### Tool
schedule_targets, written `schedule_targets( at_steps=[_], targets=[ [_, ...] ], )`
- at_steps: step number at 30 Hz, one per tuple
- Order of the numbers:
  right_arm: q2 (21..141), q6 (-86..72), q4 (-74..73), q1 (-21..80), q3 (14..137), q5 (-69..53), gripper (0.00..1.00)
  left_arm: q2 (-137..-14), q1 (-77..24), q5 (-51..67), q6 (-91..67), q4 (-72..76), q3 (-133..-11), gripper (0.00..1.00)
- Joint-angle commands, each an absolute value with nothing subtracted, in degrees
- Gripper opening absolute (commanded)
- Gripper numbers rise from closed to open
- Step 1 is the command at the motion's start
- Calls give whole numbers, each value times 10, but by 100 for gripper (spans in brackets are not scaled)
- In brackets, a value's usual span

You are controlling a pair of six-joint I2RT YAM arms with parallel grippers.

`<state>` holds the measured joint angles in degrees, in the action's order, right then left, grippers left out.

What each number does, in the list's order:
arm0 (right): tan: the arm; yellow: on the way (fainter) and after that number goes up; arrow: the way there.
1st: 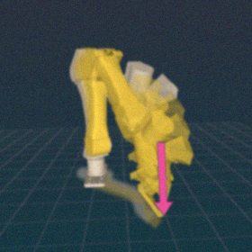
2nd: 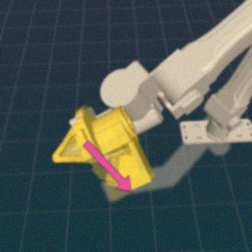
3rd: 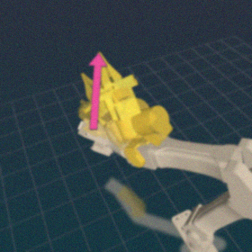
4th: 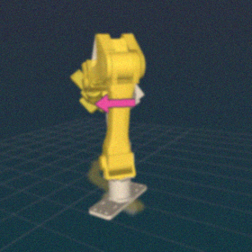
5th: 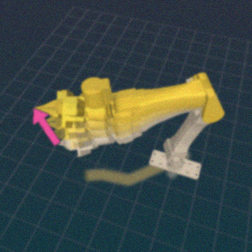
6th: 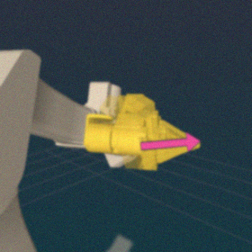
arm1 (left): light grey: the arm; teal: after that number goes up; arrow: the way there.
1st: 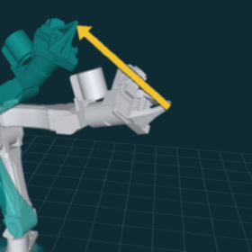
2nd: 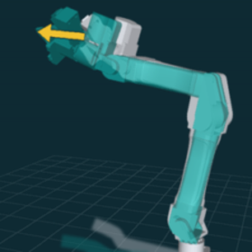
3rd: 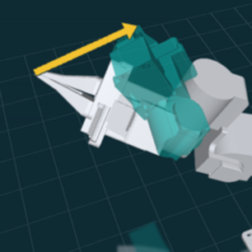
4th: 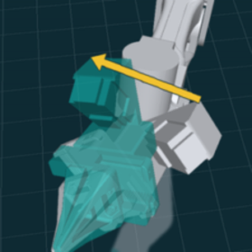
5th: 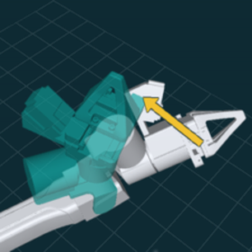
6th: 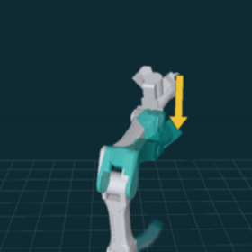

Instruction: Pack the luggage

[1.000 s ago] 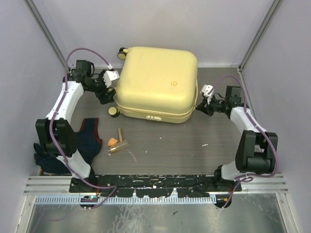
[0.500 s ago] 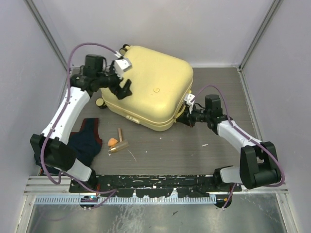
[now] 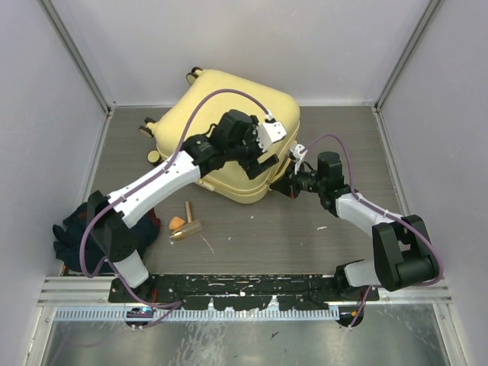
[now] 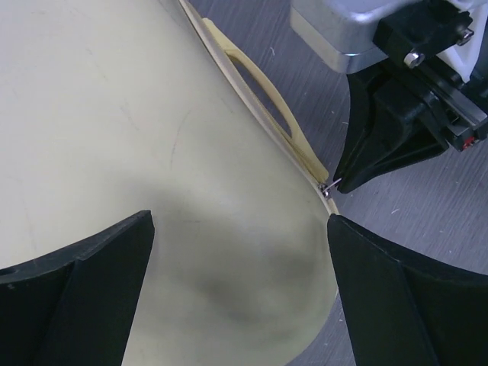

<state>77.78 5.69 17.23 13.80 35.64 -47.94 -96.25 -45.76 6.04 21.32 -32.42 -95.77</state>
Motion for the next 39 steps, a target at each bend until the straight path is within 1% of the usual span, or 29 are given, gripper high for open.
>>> schedule_targets(
  at_steps=[1, 6, 10, 12, 14, 17, 22, 26, 30, 33, 35, 37, 39],
  targets=[
    [779, 38, 314, 140, 373, -407, 0, -972, -485, 4, 224, -259, -974, 97],
    [780, 39, 319, 136, 376, -389, 1, -990, -497, -39, 265, -268, -951, 96],
    [786, 64, 305, 115, 389, -378, 0, -970, -484, -43, 299, -282, -895, 89],
    [799, 74, 303, 95, 403, -381, 0, -953, -476, -34, 312, -282, -863, 84],
    [820, 75, 302, 72, 425, -386, 0, -941, -473, -28, 321, -290, -842, 80],
    [856, 63, 298, 42, 466, -402, 0, -938, -469, -12, 328, -309, -826, 77],
    [889, 74, 280, 26, 520, -422, 1, -943, -461, -4, 336, -319, -807, 73],
    [923, 89, 275, 8, 559, -421, 1, -944, -446, 12, 334, -324, -802, 71],
    [976, 69, 273, -16, 608, -414, 1, -945, -443, 33, 331, -332, -810, 69],
    [997, 59, 246, -28, 633, -451, 1, -948, -443, 46, 322, -333, -813, 67],
    [996, 60, 222, -25, 631, -484, 1, -946, -443, 55, 320, -333, -813, 66],
    [984, 59, 222, -19, 613, -491, 1, -927, -446, 74, 319, -311, -805, 66],
    [974, 65, 218, -13, 596, -495, 1, -909, -473, 67, 325, -282, -796, 67]
  ],
)
